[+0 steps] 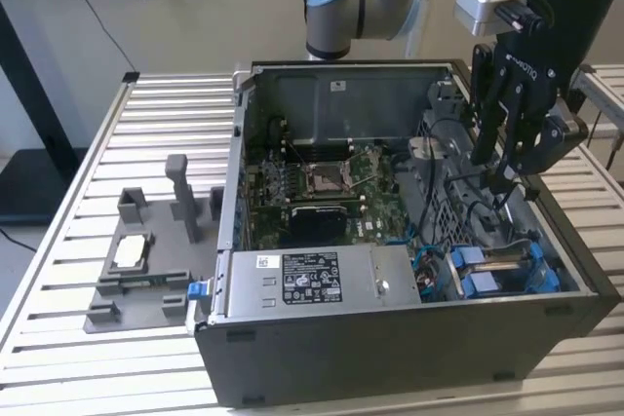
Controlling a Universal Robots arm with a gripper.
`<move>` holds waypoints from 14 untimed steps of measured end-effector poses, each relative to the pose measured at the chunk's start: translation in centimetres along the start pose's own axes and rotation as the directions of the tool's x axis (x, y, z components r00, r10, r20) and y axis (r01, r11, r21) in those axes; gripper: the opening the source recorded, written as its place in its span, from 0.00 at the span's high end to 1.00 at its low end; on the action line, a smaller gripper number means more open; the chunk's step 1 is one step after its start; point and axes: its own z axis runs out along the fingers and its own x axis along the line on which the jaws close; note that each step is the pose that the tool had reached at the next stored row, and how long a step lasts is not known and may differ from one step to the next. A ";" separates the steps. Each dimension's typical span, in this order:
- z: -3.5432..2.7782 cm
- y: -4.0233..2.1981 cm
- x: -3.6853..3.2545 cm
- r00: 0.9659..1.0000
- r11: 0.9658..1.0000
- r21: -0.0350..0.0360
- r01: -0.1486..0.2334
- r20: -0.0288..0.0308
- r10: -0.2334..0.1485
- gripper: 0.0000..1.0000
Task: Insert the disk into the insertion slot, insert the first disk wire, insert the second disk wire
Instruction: 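Insert the first disk wire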
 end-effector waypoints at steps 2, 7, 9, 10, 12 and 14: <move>0.01 0.01 0.00 1.000 1.000 0.000 0.000 0.000 0.000 0.53; 0.01 0.02 0.00 1.000 1.000 0.000 0.000 0.000 0.000 0.62; 0.01 0.02 0.00 1.000 1.000 0.000 0.000 0.000 0.000 0.74; 0.01 0.02 0.00 1.000 1.000 0.000 0.000 0.000 0.000 0.74; 0.01 0.02 0.00 1.000 1.000 0.000 0.000 0.000 0.000 0.81; 0.01 0.03 -0.01 1.000 1.000 0.000 0.000 0.000 0.000 0.81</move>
